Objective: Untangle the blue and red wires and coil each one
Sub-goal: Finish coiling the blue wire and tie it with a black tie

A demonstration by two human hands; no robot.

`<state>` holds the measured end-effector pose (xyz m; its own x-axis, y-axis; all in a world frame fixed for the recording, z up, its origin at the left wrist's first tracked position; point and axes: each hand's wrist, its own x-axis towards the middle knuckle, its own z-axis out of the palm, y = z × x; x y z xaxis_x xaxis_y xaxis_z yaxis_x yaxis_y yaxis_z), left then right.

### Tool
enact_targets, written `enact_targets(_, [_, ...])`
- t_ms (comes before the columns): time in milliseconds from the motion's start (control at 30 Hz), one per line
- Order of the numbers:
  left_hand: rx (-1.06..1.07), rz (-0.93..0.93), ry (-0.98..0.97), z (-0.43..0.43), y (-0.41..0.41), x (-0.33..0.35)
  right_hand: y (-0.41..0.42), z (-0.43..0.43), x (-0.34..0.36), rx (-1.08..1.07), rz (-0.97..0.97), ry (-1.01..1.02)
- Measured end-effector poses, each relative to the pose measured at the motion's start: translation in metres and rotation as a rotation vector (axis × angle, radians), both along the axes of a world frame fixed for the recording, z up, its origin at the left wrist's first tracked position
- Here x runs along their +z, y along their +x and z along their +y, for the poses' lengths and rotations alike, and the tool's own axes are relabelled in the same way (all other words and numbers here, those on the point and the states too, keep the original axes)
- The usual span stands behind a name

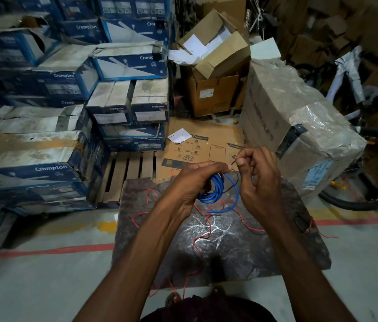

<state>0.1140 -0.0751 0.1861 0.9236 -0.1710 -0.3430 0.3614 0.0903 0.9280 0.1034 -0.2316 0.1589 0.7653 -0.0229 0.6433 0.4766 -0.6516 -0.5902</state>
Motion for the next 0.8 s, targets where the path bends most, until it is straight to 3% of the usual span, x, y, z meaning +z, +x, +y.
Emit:
enact_targets(367, [0.037,0.032,-0.051,0.003,-0.005,-0.013,0.013,-0.018,0.010,-0.109,0.048,0.208])
enact_targets(633, [0.036,0.080,-0.076,-0.002,-0.008,-0.020,0.030,-0.035,0.006,-0.202,0.087,0.245])
enact_targets(800, [-0.004,0.073,-0.010,-0.006,-0.010,-0.016,0.038,-0.038,0.005,-0.216,0.181,0.301])
